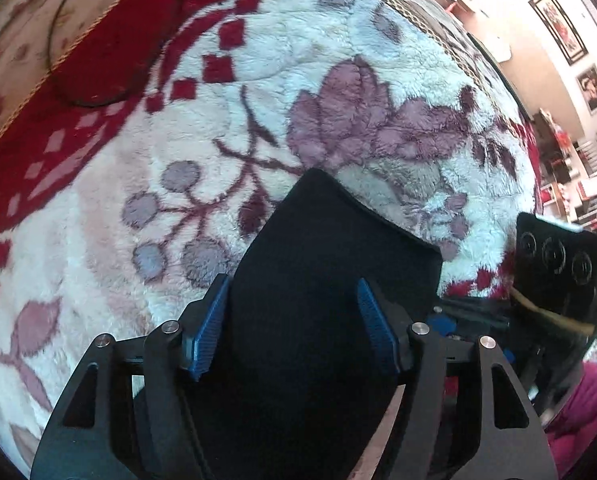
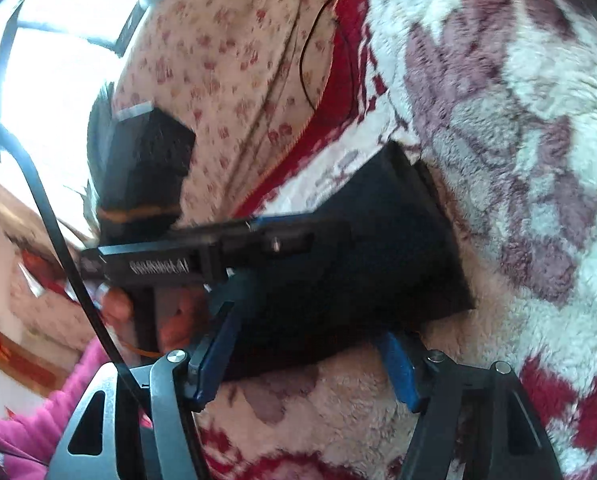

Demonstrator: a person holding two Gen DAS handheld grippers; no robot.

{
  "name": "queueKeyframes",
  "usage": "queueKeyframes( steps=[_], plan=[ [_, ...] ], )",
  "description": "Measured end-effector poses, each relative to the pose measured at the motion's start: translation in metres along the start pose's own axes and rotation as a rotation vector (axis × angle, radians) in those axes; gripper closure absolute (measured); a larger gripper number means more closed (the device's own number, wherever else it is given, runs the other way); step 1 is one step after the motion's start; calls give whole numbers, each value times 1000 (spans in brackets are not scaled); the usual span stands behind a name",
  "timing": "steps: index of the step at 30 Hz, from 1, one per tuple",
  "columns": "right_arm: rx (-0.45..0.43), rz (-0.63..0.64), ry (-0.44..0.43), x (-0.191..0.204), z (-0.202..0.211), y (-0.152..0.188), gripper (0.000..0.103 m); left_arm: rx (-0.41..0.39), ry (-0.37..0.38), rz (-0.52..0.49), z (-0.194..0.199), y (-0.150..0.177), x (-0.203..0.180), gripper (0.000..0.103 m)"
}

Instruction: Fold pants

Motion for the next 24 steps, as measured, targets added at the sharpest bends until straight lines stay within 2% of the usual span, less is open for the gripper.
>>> queueKeyframes(
  steps=[2,4,6,11,15,16,17,18,20,22,23,24],
  plan=[
    [-57,-43,-29,-3,6,-5,38,-7,13,0,-2,-4,-1,39],
    [-63,-56,-10,-6,5,-5,45,3,17,-11,-3,-8,0,39],
    [-50,-64,24,-8,3,-6,48,16,4,-65,-1,-9,1,39],
    [-34,-97,12,-9,2,-7,48,24,-11,-123,10,1,15,39],
    [-61,-153,12,-19,7,-14,48,21,-19,-173,12,8,21,38],
    [-55,-150,24,-20,5,-15,48,24,-22,-172,10,8,21,37],
    [-54,-148,31,-21,4,-16,49,27,-21,-168,7,8,20,31],
    [-54,-146,33,-20,2,-18,51,29,-16,-171,5,9,18,24],
    [-61,-148,33,-23,1,-21,59,32,-30,-209,0,13,10,20],
    [-76,-159,4,-28,-1,-24,72,23,-86,-244,-5,17,4,20],
    [-79,-143,0,-28,-2,-26,73,15,-101,-248,-6,17,3,22],
    [-80,-128,1,-28,-3,-27,76,10,-104,-251,-6,18,1,30]
  ],
)
Point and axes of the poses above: each gripper's, at about its wrist camera, not at the fingertips, and z roughly against the way its jaws point, x to its left, y to its underside, the point moved 7 cm from there along -z, roughly the way its jaws point, and after that the axes turned 15 degrees about z, right-handed, at the moved point
